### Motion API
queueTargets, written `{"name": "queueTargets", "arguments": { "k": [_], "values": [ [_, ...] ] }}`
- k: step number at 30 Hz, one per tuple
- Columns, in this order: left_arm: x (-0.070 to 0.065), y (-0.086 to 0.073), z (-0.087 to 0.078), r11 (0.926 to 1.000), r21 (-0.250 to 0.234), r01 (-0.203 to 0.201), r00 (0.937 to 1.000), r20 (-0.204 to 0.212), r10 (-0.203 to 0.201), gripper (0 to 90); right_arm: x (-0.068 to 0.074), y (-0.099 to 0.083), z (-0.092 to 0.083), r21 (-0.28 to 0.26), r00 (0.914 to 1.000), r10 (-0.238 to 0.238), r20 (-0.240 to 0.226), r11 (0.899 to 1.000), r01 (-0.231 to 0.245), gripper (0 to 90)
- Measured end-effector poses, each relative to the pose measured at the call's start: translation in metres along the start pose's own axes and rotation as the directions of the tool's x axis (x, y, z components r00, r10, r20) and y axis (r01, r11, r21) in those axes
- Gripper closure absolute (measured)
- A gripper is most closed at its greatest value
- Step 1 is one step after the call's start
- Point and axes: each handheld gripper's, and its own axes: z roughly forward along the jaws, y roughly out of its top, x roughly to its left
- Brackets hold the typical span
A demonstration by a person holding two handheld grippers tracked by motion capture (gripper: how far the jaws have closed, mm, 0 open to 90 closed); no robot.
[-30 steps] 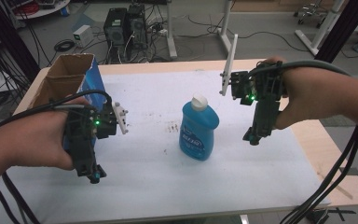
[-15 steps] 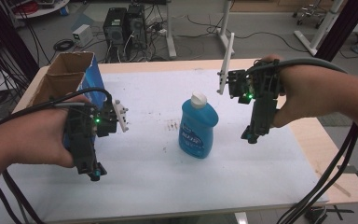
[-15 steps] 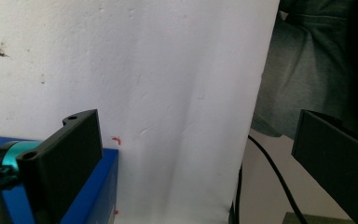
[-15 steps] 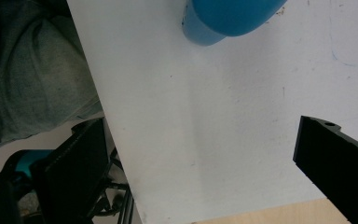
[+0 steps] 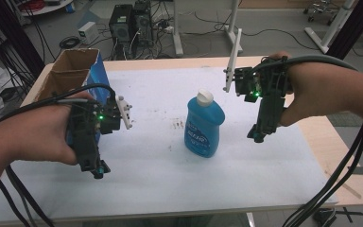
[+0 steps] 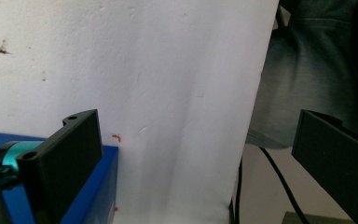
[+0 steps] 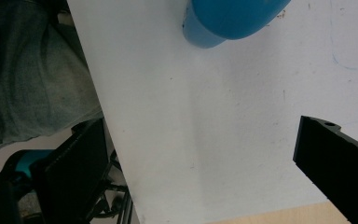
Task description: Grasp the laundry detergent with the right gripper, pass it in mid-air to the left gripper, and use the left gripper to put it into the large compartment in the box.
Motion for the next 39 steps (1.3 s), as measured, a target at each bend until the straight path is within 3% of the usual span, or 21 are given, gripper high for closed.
{"name": "queueTargets", "arguments": {
  "k": [16,21,28,32,39],
  "values": [
    [0.002,0.008,-0.002,0.9996,0.002,-0.027,0.9996,-0.01,0.027,1.7,0.003,-0.009,0.001,-0.02,0.9996,0.027,-0.005,0.999,-0.027,2.4],
    [0.002,0.01,-0.004,0.9993,-0.006,-0.037,0.9992,-0.018,0.037,1.7,0.005,-0.015,0.0,-0.065,0.9987,0.051,0.008,0.997,-0.05,2.4],
    [0.002,0.008,-0.005,0.9991,-0.008,-0.041,0.9989,-0.024,0.041,1.7,0.006,-0.025,0.004,-0.134,0.9938,0.11,-0.016,0.985,-0.111,2.4],
    [0.002,0.006,-0.004,0.9991,-0.011,-0.042,0.9988,-0.025,0.042,1.7,0.006,-0.035,0.015,-0.214,0.9851,0.165,-0.047,0.962,-0.172,2.4],
    [0.003,0.003,-0.002,0.9993,-0.014,-0.036,0.9989,-0.03,0.035,1.7,0.006,-0.046,0.037,-0.29,0.9632,0.252,-0.094,0.918,-0.269,2.4]
  ]
}}
